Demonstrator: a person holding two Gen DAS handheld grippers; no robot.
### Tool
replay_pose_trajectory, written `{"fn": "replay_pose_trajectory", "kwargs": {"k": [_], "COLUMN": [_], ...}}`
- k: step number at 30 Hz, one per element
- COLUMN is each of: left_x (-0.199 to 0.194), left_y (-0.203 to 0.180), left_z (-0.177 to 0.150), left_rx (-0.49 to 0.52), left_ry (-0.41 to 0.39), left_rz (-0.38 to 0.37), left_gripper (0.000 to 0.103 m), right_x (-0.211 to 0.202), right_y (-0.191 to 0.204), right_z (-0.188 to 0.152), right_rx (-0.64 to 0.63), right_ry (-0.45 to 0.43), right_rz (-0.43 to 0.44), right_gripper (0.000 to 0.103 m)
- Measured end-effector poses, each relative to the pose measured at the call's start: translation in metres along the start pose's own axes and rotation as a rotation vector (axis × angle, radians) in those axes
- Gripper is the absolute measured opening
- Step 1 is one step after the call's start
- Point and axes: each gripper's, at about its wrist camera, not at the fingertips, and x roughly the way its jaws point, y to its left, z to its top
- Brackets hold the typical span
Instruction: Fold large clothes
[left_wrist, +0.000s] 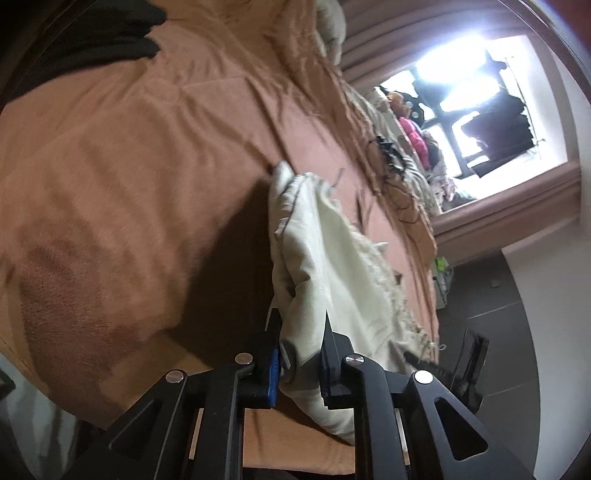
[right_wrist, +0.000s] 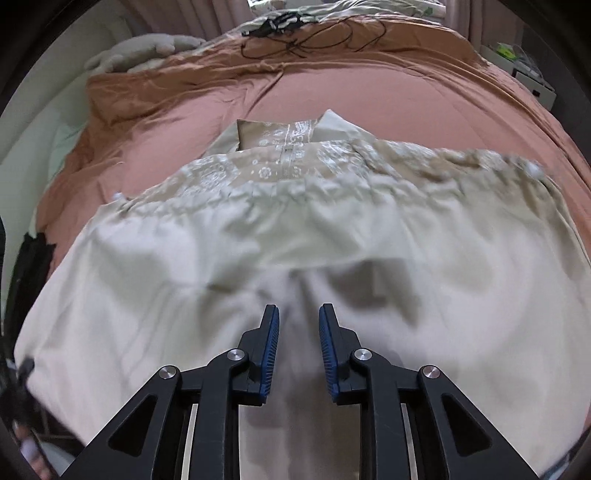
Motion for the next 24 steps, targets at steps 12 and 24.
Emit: {"fn": "replay_pose_trajectory", "kwargs": {"k": [12, 24], "left_x": [-0.027, -0.03], "left_y": [-0.072, -0.161], "left_z": [0.001, -0.013], "left_rx": [0.13, 0.292], "left_ry": [-0.02, -0.022], "left_rz": [-0.066, -0.087], "left_gripper": [0.015, 0.015], "right_x": [-0.057, -0.02], "right_y": [-0.01, -0.002], "right_z": [-0.091, -0.137], "right_rx": [0.04, 0.069], "right_ry": [-0.047, 0.013], "right_rz": [0.145, 0.221], "right_gripper": [0.022, 0.016]}}
